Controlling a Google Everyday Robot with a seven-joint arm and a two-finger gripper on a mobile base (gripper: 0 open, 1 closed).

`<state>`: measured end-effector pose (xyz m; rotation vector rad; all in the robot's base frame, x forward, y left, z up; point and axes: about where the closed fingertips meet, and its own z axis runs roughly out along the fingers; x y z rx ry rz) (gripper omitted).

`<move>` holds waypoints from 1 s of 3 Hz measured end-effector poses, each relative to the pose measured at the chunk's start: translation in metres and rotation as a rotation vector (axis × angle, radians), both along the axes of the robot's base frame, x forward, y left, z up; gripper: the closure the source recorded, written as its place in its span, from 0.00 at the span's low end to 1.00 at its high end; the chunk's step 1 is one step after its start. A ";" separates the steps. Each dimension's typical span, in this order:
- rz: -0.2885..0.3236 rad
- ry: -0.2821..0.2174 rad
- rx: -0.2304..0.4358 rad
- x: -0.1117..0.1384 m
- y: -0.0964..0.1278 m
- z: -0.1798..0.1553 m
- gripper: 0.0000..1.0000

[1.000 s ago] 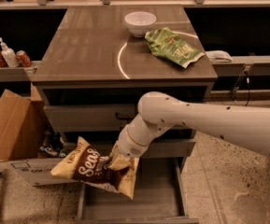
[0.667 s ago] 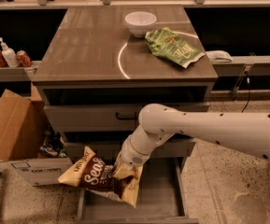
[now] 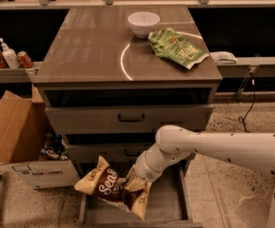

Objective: Place brown chip bag into bottom drawer

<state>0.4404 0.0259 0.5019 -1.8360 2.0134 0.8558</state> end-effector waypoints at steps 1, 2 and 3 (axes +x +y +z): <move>-0.063 -0.006 0.014 0.001 -0.021 -0.056 1.00; -0.136 0.017 0.028 0.005 -0.036 -0.119 1.00; -0.144 0.019 0.022 0.006 -0.039 -0.123 1.00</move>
Offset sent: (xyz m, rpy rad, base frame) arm 0.0237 -0.0648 -0.1775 0.0319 0.0019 -0.2315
